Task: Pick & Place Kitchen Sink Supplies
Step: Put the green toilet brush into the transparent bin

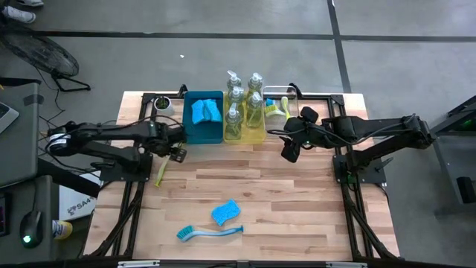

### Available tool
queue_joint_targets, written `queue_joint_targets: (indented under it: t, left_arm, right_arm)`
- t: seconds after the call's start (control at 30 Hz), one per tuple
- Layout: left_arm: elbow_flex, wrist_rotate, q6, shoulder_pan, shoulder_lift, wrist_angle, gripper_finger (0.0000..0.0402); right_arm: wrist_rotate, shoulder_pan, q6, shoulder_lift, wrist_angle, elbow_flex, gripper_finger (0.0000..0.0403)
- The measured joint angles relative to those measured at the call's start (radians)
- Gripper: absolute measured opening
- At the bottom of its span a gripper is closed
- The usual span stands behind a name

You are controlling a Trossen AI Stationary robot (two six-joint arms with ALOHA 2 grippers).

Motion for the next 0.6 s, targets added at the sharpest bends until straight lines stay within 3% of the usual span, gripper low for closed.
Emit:
queue_joint_targets:
  t: [0.33,0.6]
  left_arm:
    - [-0.001,0.115,0.058,0.011,0.169,0.023,0.0227]
    - [-0.086,0.175,0.073,0.012,0.187,0.107,0.0226]
  right_arm:
    - [0.0,0.0,-0.001,0.0,-0.023,0.0,0.021]
    - [0.0,0.0,-0.001,0.0,-0.026,0.0,0.021]
